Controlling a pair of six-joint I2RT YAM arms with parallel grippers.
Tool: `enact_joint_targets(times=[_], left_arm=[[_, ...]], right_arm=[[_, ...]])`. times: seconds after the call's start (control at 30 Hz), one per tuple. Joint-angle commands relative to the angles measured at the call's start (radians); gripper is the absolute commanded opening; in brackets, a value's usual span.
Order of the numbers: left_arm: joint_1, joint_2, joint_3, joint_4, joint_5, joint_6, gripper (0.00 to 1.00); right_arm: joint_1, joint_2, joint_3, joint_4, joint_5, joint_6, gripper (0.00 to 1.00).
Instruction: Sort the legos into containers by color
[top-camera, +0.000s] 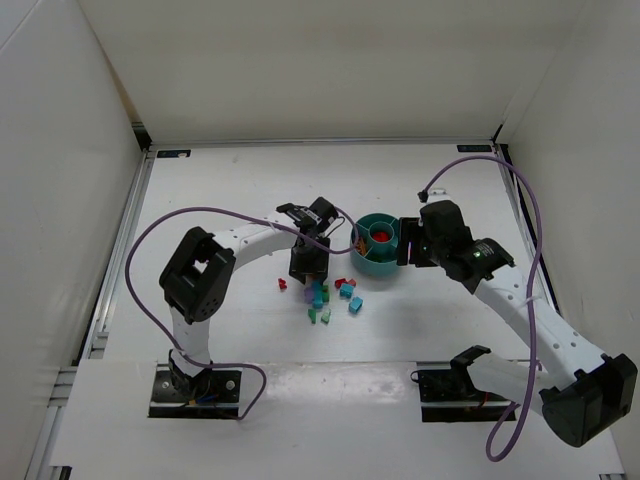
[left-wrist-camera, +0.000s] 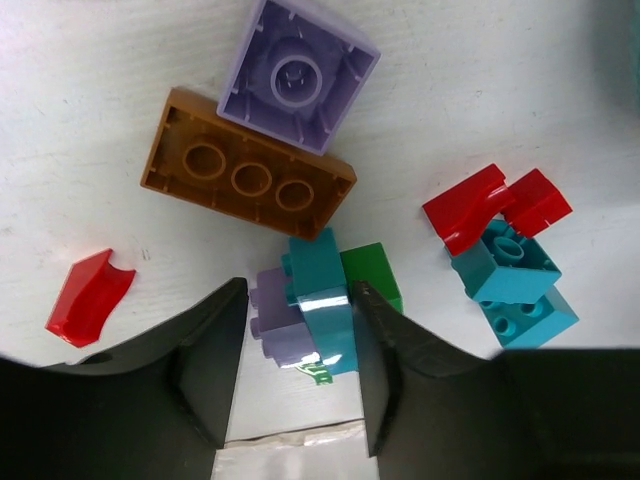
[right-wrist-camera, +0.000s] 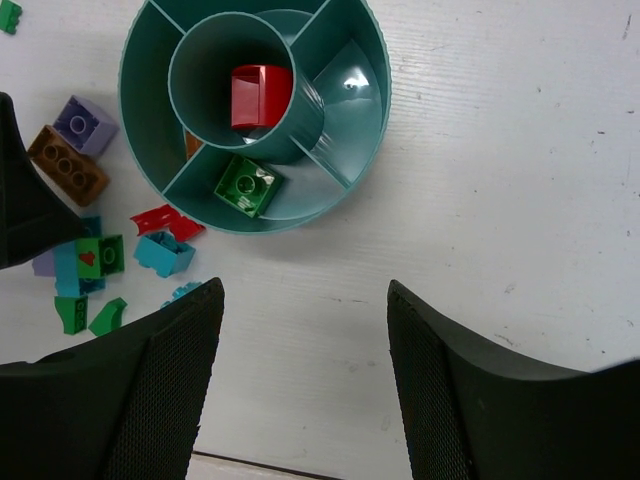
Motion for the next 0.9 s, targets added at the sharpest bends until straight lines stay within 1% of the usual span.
enact_joint_targets(times=[0.0, 0.07, 0.23, 0.37, 0.43, 0.47, 0.53, 0.57, 0.63, 0.67, 0.7, 0.77, 0.83, 0.87], left_arm=[[0.0, -0.009, 0.008, -0.014, 0.034, -0.036, 0.54], [0.0, -0.009, 0.006, -0.034, 0.033, -0.052, 0.48], [-0.003, -0.02, -0.003, -0.045, 0.04, -0.073, 0.45], [-0.012, -0.009, 0.003, -0.054, 0.037, -0.082, 0.43], [-0.015, -0.003, 0.003, -0.063, 0.037, -0.085, 0.38], [-0.02, -0.003, 0.004, -0.066, 0.037, -0.087, 0.33], [-0.021, -0.002, 0.003, -0.072, 0.033, -0.095, 0.27], [-0.023, -0.003, 0.004, -0.063, 0.033, -0.098, 0.22], [-0.023, -0.006, 0.007, -0.072, 0.036, -0.098, 0.18], [-0.024, -0.011, 0.006, -0.074, 0.036, -0.098, 0.18], [-0.024, -0.012, 0.004, -0.078, 0.036, -0.096, 0.14], [-0.028, -0.018, 0.001, -0.074, 0.033, -0.101, 0.11], [-0.028, -0.02, 0.011, -0.081, 0.026, -0.096, 0.02], [-0.028, -0.021, 0.012, -0.085, 0.029, -0.093, 0.0]], right_arm=[[0.002, 0.0, 0.017, -0.006, 0.033, 0.006, 0.7], [0.002, -0.003, 0.019, -0.006, 0.036, 0.009, 0.7], [-0.001, 0.001, 0.017, -0.008, 0.048, 0.01, 0.7], [0.003, -0.002, 0.02, -0.012, 0.054, 0.007, 0.7], [0.002, -0.005, 0.02, -0.015, 0.062, 0.006, 0.7], [0.002, -0.007, 0.022, -0.015, 0.067, 0.003, 0.7], [-0.001, -0.005, 0.023, -0.019, 0.073, 0.004, 0.7], [-0.001, -0.007, 0.022, -0.019, 0.077, 0.004, 0.7], [0.0, -0.01, 0.023, -0.019, 0.08, 0.006, 0.7], [0.003, -0.008, 0.022, -0.02, 0.086, 0.003, 0.7], [0.005, -0.013, 0.022, -0.022, 0.087, 0.004, 0.7], [0.008, -0.014, 0.02, -0.023, 0.097, 0.007, 0.7], [0.01, -0.017, 0.019, -0.025, 0.102, 0.007, 0.7], [0.011, -0.016, 0.017, -0.023, 0.103, 0.007, 0.7]])
